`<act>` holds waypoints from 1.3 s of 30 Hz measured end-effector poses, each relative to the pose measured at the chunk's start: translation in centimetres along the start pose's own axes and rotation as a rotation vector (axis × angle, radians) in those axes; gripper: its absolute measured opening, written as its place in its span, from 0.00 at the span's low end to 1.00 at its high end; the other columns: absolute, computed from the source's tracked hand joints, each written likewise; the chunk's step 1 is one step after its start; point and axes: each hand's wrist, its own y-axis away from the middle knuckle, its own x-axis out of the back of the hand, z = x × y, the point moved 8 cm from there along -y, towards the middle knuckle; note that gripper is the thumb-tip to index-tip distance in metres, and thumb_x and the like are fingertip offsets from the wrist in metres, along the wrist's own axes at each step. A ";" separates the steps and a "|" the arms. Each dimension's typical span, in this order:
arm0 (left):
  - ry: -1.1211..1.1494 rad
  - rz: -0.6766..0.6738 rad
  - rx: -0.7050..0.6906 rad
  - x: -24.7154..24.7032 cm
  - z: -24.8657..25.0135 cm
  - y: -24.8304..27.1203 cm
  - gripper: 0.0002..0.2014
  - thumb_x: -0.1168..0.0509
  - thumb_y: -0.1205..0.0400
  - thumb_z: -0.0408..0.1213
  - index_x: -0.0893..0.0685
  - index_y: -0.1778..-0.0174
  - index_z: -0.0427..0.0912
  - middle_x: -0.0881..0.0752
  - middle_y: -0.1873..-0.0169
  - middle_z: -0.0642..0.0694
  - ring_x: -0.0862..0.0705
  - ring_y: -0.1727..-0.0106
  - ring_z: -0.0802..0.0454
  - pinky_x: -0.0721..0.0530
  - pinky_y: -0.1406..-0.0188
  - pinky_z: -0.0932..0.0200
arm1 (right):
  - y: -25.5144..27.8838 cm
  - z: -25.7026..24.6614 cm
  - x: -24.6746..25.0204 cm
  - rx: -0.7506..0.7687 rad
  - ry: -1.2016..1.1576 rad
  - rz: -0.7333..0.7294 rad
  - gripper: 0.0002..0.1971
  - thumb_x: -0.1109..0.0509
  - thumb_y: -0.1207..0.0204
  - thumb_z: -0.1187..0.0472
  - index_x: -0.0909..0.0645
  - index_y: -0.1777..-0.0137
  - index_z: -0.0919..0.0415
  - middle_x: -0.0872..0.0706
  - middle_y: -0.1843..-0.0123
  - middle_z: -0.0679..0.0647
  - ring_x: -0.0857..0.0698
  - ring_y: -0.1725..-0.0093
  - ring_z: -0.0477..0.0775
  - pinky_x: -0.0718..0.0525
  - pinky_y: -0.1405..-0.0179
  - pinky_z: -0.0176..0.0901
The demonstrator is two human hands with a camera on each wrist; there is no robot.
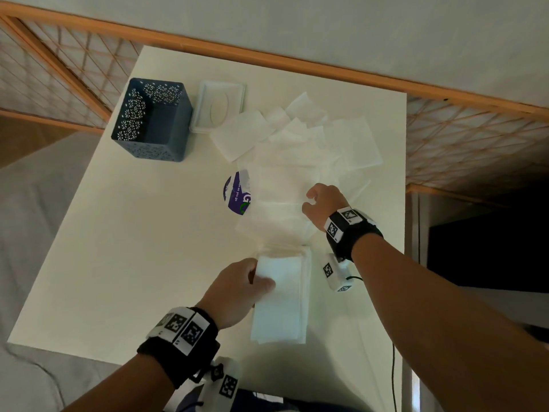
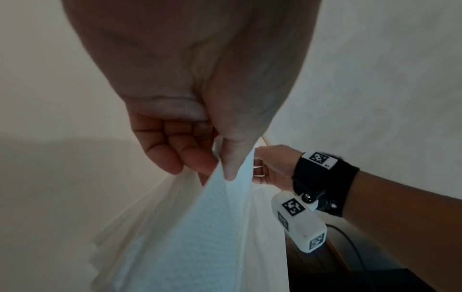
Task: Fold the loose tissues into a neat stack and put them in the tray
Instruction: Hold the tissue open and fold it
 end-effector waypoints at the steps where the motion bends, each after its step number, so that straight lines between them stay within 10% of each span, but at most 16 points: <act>1: 0.001 0.014 0.005 0.0 0.0 0.1 0.20 0.31 0.26 0.58 0.14 0.52 0.44 0.10 0.59 0.45 0.12 0.58 0.44 0.13 0.54 0.38 | -0.1 -0.1 0.1 0.002 0.012 0.013 0.20 0.31 0.18 0.52 0.21 0.27 0.53 0.24 0.27 0.56 0.14 0.44 0.59 0.14 0.40 0.51; 8: 0.037 0.115 0.094 0.1 -0.9 -0.7 0.26 0.21 0.23 0.48 0.33 0.70 0.44 0.34 0.74 0.53 0.35 0.72 0.52 0.36 0.68 0.54 | -1.0 -2.2 1.1 0.067 0.065 0.131 0.22 0.30 0.16 0.56 0.25 0.22 0.52 0.31 0.24 0.58 0.20 0.33 0.61 0.17 0.45 0.49; 16: -0.022 0.207 0.120 -0.1 -1.4 -0.7 0.18 0.22 0.24 0.51 0.23 0.56 0.46 0.21 0.68 0.55 0.24 0.67 0.56 0.26 0.67 0.61 | -1.9 -4.0 -1.8 0.268 0.476 -0.005 0.36 0.26 0.19 0.48 0.35 0.13 0.51 0.43 0.10 0.59 0.40 0.12 0.63 0.33 0.18 0.61; 23: 0.029 0.306 0.092 2.3 0.7 -0.4 0.23 0.21 0.24 0.59 0.26 0.47 0.53 0.21 0.65 0.54 0.22 0.67 0.57 0.24 0.65 0.61 | -2.5 -5.0 -0.7 0.330 0.580 0.134 0.12 0.40 0.10 0.52 0.21 0.34 0.55 0.18 0.34 0.55 0.14 0.42 0.61 0.22 0.43 0.53; 28: 0.122 0.372 0.016 4.6 2.9 -1.7 0.14 0.24 0.18 0.53 0.21 0.50 0.51 0.20 0.68 0.54 0.23 0.70 0.59 0.24 0.64 0.59 | -1.3 -4.6 2.0 0.206 0.152 0.153 0.14 0.40 0.11 0.51 0.21 0.50 0.61 0.14 0.57 0.56 0.16 0.59 0.63 0.18 0.59 0.52; 31: 0.166 0.405 -0.018 5.9 4.0 -2.8 0.11 0.26 0.16 0.49 0.19 0.50 0.48 0.19 0.68 0.53 0.24 0.73 0.62 0.26 0.67 0.64 | 0.8 -5.0 4.3 0.207 -0.122 0.158 0.18 0.39 0.12 0.52 0.34 0.63 0.57 0.30 0.68 0.50 0.32 0.69 0.54 0.31 0.69 0.48; 35: 0.296 0.419 -0.027 7.0 5.4 -3.9 0.10 0.27 0.14 0.46 0.16 0.52 0.42 0.13 0.63 0.50 0.16 0.67 0.57 0.19 0.58 0.59 | 4.4 -5.2 6.7 0.211 -0.464 0.121 0.20 0.36 0.11 0.53 0.33 0.63 0.62 0.32 0.68 0.51 0.33 0.67 0.51 0.33 0.65 0.47; 39: 0.482 0.339 0.002 6.6 7.0 -4.5 0.15 0.33 0.11 0.51 0.14 0.47 0.41 0.07 0.49 0.46 0.08 0.55 0.54 0.13 0.47 0.54 | 7.4 -3.7 6.6 0.096 -0.915 0.004 0.12 0.31 0.15 0.52 0.12 0.56 0.56 0.11 0.54 0.56 0.15 0.53 0.53 0.20 0.46 0.51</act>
